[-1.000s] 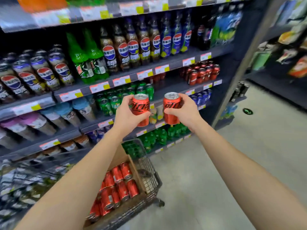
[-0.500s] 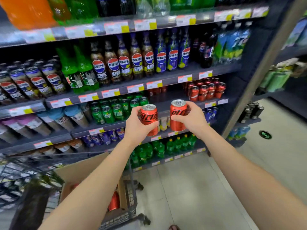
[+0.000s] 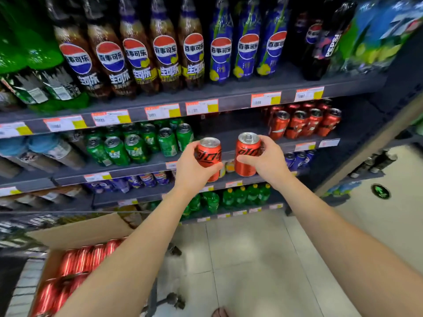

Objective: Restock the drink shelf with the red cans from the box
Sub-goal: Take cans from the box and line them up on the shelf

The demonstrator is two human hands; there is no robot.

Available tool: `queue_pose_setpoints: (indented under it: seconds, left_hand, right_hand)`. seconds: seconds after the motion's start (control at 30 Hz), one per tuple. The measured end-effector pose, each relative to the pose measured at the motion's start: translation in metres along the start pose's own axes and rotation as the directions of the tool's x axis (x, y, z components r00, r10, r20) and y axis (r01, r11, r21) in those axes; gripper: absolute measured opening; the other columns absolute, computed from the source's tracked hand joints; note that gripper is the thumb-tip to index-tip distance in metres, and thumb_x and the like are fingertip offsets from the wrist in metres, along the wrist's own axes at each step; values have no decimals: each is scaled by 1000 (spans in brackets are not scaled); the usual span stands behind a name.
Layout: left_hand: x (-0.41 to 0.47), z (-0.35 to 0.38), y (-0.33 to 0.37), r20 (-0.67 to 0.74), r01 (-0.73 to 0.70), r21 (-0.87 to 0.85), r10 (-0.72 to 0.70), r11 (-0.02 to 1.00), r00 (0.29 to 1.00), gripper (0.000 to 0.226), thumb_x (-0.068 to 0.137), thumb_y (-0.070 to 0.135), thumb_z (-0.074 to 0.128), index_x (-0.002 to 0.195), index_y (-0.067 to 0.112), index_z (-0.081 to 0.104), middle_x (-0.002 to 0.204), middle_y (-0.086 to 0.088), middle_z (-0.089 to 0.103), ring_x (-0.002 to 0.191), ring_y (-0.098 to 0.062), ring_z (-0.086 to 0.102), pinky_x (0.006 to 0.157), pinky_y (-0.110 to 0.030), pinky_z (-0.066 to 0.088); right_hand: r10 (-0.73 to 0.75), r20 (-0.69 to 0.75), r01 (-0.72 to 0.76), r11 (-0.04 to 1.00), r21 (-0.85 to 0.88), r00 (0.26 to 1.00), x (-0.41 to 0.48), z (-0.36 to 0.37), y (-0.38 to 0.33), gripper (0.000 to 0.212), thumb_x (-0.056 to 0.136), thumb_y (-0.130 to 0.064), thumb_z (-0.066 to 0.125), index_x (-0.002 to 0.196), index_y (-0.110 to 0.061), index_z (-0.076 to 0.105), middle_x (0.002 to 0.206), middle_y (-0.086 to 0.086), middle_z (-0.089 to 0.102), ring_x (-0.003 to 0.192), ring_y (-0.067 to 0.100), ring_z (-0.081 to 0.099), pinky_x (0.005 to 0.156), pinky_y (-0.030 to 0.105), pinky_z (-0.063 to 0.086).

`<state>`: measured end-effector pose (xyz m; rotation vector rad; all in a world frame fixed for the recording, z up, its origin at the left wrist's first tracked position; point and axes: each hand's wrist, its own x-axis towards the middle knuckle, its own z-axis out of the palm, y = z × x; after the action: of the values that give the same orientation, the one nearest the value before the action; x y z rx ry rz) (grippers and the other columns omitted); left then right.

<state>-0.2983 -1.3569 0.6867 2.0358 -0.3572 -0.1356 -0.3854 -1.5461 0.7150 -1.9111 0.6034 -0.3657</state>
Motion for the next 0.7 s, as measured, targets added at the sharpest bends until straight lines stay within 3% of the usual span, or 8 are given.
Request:
queue_pose_setpoints:
  seconds: [0.17, 0.33, 0.4, 0.5, 0.6, 0.7]
  left_hand:
    - [38, 42, -9, -32, 34, -2, -34, 999, 999, 83, 66, 33, 96, 137, 24, 52, 119, 11, 64, 108, -8, 62, 98, -27, 49]
    - [84, 88, -20, -97, 14, -12, -15, 1000, 995, 80, 67, 34, 95, 134, 23, 54, 109, 16, 61, 93, 3, 59, 80, -5, 41]
    - [103, 107, -31, -142, -13, -32, 9, 999, 990, 78, 66, 35, 96, 131, 22, 55, 108, 18, 62, 91, 9, 59, 80, -2, 43]
    - [126, 130, -51, -256, -76, -70, 55, 995, 965, 78, 64, 38, 96, 129, 25, 55, 116, 9, 67, 99, 4, 63, 89, -11, 50]
    - [144, 147, -71, -327, -145, -80, 111, 986, 938, 79, 62, 42, 96, 129, 26, 56, 116, 10, 66, 102, -1, 65, 97, -26, 54]
    - [161, 151, -82, -378, -207, -56, 171, 977, 910, 76, 60, 43, 97, 124, 25, 59, 107, 16, 64, 97, 4, 62, 95, -23, 52]
  right_hand:
    - [-1, -4, 1, 1000, -29, 1000, 54, -3, 33, 71, 70, -20, 90, 132, -17, 56, 121, -4, 66, 108, 11, 62, 94, 27, 49]
    - [-75, -14, 74, 995, -69, 997, 121, 1, 71, 76, 67, -27, 91, 134, -16, 57, 121, -2, 68, 108, 12, 64, 93, 29, 50]
    - [-120, -38, 118, 991, -56, 992, 150, 6, 85, 80, 61, -36, 91, 132, -16, 59, 118, -3, 70, 105, 12, 66, 93, 31, 52]
    - [-185, -67, 184, 983, -22, 980, 192, 16, 109, 81, 50, -53, 86, 122, -25, 64, 108, -6, 74, 100, 13, 70, 94, 42, 56]
    - [-256, -85, 257, 966, -1, 963, 233, 25, 132, 78, 45, -56, 87, 113, -24, 66, 103, -6, 75, 97, 13, 71, 91, 45, 57]
    - [-346, -109, 349, 937, 9, 932, 261, 32, 146, 76, 45, -53, 88, 112, -22, 70, 101, -7, 75, 96, 11, 71, 92, 41, 57]
